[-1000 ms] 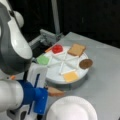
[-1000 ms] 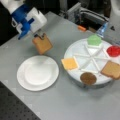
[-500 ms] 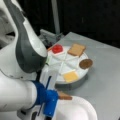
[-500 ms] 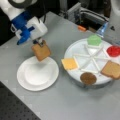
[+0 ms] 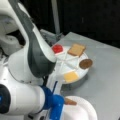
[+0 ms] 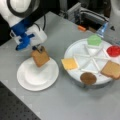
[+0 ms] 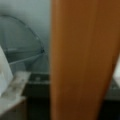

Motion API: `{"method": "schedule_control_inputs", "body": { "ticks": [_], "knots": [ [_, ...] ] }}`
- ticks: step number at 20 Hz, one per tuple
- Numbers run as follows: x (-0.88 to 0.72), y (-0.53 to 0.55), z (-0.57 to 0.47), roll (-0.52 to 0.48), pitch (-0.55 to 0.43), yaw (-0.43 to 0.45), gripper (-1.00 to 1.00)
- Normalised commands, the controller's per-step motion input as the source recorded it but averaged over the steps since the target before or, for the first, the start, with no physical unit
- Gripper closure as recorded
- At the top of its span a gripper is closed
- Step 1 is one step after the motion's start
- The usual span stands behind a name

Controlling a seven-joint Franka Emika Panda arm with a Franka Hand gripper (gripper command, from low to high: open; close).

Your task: Ingredient selection for cheeseburger or sandwich

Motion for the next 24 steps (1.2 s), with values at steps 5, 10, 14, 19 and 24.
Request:
{"method": "schedule_control_inputs", "body": {
  "ticks": [5,10,14,19,24],
  "knots": [
    [0.46,-0.2,-0.07,-0.012,0.102,0.316,1.0],
    [0.4,-0.23,-0.08,-0.041,0.073,0.35,1.0],
    [0.35,-0.27,-0.09,-0.082,0.086,0.401,1.0],
    [0.3,-0.27,-0.14,-0.018,0.132,0.386,1.0],
    [0.28,-0.24,-0.09,0.006,0.116,0.292,1.0]
  ]
}}
